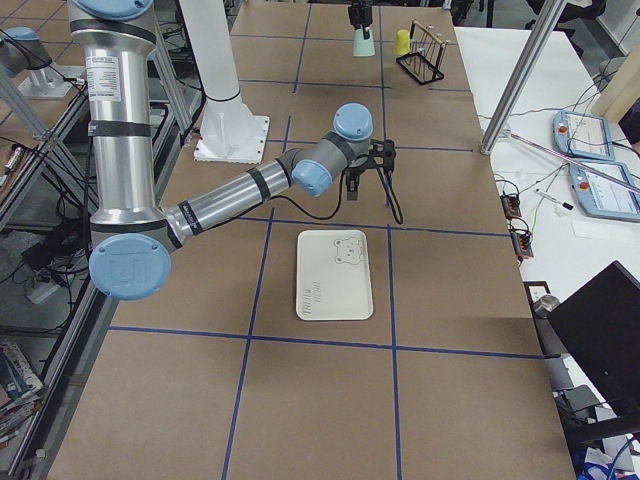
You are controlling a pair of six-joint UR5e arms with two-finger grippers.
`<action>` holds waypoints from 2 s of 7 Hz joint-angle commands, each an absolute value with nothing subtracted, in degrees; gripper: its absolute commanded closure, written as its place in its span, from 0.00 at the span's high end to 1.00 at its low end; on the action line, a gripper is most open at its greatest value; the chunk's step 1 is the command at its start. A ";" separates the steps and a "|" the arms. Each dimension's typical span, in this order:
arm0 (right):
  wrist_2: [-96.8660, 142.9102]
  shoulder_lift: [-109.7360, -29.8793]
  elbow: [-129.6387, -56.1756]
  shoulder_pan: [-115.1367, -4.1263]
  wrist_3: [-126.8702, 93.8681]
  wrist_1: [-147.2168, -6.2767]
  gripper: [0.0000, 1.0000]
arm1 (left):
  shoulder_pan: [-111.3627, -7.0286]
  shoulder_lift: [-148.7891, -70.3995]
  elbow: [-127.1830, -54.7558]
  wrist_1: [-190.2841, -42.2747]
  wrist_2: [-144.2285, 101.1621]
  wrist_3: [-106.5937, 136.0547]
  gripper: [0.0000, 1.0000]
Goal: Left arm grabs green cup and hands to right arm on tray
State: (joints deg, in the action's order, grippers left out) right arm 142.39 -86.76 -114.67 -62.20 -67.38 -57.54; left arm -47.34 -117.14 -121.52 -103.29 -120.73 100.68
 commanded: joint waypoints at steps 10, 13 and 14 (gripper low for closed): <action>132.78 -67.50 -113.39 -49.33 -117.54 -25.67 0.99 | -39.65 -116.81 -100.38 -178.91 -111.38 129.46 0.03; 121.13 -68.12 -106.97 -45.62 -127.71 -3.35 0.98 | -36.23 -116.81 -99.32 -186.13 -108.46 133.15 0.03; 119.98 -67.77 -106.79 -45.27 -127.44 -2.12 0.98 | -34.82 -116.98 -99.40 -187.02 -107.67 133.24 0.03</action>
